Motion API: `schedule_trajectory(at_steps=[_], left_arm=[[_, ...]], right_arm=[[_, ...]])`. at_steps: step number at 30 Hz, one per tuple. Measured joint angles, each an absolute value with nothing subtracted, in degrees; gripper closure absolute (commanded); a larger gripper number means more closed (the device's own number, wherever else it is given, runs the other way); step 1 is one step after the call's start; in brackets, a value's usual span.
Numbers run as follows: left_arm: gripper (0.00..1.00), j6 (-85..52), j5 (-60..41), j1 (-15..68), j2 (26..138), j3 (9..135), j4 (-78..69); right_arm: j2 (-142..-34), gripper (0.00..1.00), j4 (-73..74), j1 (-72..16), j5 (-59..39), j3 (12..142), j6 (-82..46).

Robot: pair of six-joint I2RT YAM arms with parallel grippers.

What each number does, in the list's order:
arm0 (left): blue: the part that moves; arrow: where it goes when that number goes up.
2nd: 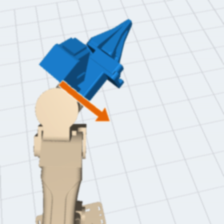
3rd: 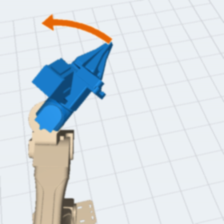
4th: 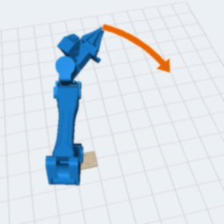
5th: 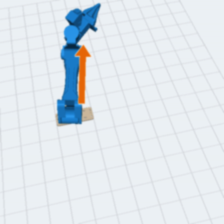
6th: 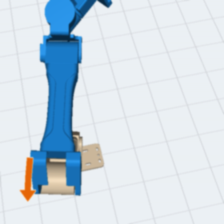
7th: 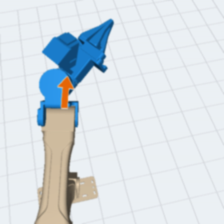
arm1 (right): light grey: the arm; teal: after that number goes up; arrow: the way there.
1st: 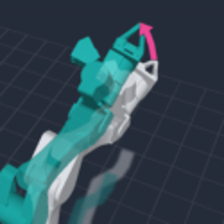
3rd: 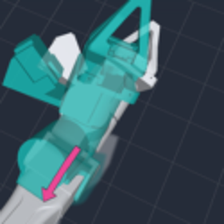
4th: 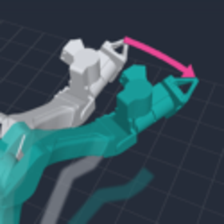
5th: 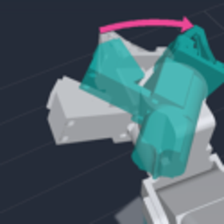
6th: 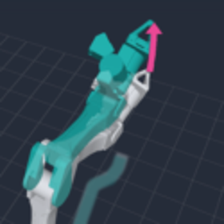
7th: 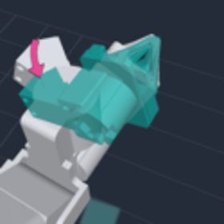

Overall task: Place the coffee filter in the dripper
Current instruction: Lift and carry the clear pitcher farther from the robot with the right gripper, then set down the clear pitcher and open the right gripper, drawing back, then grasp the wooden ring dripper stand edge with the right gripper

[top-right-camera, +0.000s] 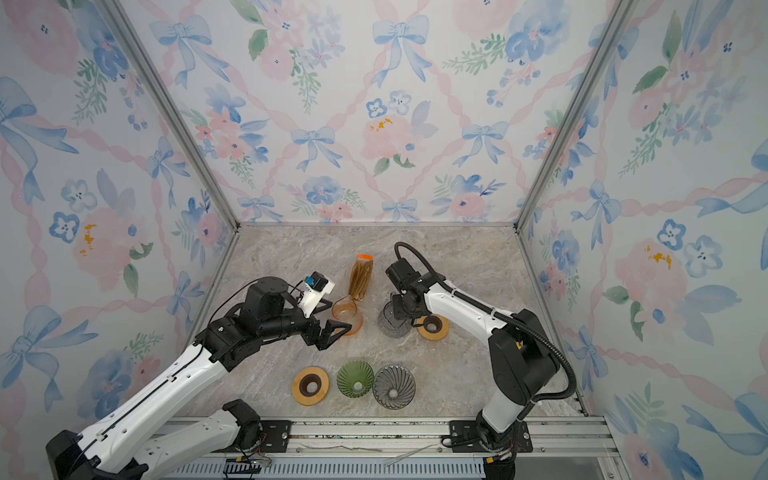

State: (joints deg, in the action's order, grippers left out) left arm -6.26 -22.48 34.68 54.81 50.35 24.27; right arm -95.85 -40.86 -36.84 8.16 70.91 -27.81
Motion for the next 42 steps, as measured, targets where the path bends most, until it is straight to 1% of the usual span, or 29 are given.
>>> schedule_trajectory(at_steps=[3, 18, 21, 27, 31, 35, 40, 42], left_arm=[[0.02, -6.26, -22.55, 34.68, 55.09, 50.35, 24.25], [0.02, -6.28, -23.22, 34.68, 55.46, 50.35, 23.88], [0.02, -6.31, -23.4, 34.68, 55.46, 50.35, 23.86], [0.02, -7.14, -23.77, 34.68, 55.46, 50.35, 23.59], [0.02, -7.79, -24.12, 34.68, 55.33, 50.35, 22.7], [0.02, -8.19, -24.27, 34.68, 54.68, 50.28, 22.33], [0.02, -8.23, -24.32, 34.68, 53.39, 49.91, 22.26], [0.02, -8.25, -24.51, 34.68, 53.36, 49.91, 21.98]], right_arm=[[-96.07, 0.86, -40.62, -36.84, 8.19, 70.91, -27.81], [-95.33, 0.76, -40.66, -36.8, 8.56, 70.89, -27.81], [-92.16, 0.74, -40.58, -36.8, 8.6, 70.57, -27.81], [-81.54, 0.64, -37.78, -36.07, 7.29, 65.89, -28.38], [-75.2, 0.6, -34.57, -32.64, 3.66, 59.53, -29.69], [-70.13, 0.54, -31.31, -27.97, -0.54, 53.17, -31.55], [-62.78, 0.46, -26.89, -19.9, -7.31, 44.42, -34.11], [-60.71, 0.46, -25.32, -16.47, -10.31, 41.45, -35.24]])
